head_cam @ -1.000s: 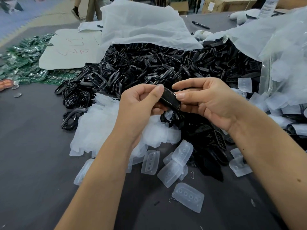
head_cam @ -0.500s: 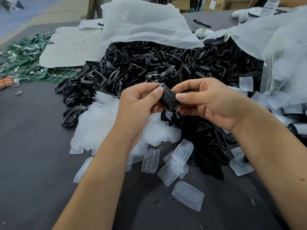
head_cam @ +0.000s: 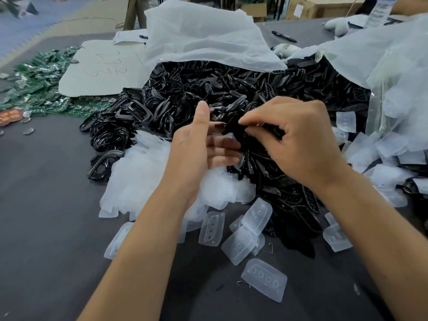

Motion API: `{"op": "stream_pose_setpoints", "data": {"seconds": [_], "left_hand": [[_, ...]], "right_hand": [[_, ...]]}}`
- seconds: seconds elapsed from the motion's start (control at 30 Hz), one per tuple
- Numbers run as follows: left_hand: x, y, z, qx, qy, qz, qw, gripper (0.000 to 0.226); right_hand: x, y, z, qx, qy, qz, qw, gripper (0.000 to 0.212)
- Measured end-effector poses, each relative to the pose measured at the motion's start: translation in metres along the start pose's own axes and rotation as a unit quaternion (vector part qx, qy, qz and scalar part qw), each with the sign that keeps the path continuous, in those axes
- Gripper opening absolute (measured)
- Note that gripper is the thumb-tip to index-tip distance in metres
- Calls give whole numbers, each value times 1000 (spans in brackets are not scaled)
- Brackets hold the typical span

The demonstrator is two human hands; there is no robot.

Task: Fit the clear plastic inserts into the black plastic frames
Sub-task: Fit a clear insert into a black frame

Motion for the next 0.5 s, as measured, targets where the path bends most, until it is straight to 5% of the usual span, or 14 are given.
{"op": "stream_pose_setpoints", "data": {"seconds": [0.13,0.33,0.5], "left_hand": [[2,1,0,-18,-29,4,999,13],[2,-2,2,-21,-65,-16,998,15],[3,-1,2,-22,-76,-21,997,14]], "right_hand": [[-4,-7,3,1,38,-24,999,13],[25,-5,8,76,-175,-157,969,16],[22,-10,9,62,-205,-192,958,9]]}}
Point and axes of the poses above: each hand's wrist, its own z-axis away from the middle knuckle, its own y-axis out of the back of the hand, x = y × z, the point moved 5 cm from there along -z, towards the middle knuckle, and after that the axes turned 3 degrees about z, right-handed, at the moved point
